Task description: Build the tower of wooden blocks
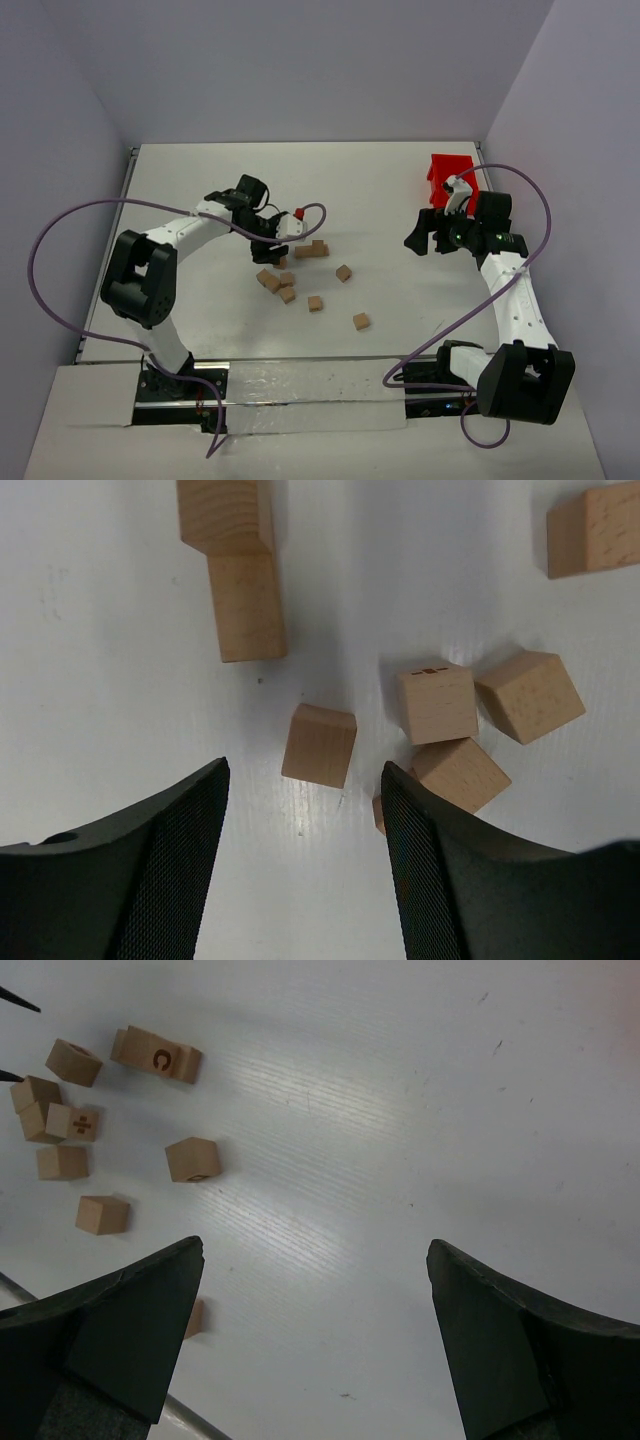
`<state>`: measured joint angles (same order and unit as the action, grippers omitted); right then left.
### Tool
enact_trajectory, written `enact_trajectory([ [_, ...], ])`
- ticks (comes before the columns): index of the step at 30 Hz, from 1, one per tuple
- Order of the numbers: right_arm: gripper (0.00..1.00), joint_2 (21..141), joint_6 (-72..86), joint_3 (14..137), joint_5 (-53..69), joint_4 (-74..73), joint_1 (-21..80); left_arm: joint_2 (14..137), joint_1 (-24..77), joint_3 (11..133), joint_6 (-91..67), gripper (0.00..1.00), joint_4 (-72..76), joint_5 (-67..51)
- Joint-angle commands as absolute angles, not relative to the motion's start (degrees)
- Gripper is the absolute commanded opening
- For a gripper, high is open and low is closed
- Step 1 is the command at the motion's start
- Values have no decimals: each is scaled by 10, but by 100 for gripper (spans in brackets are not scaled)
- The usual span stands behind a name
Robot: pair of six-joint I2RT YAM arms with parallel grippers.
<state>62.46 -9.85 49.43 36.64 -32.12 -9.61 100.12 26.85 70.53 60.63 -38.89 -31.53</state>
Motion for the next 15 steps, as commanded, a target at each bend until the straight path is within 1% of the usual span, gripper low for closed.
enact_trajectory([
  [1,100,625,-93,496,369,-302,-92,1018,266,710,638,68,-393,-337],
  [15,100,635,-95,497,369,-302,-92,1043,266,696,651,61,-381,-333],
])
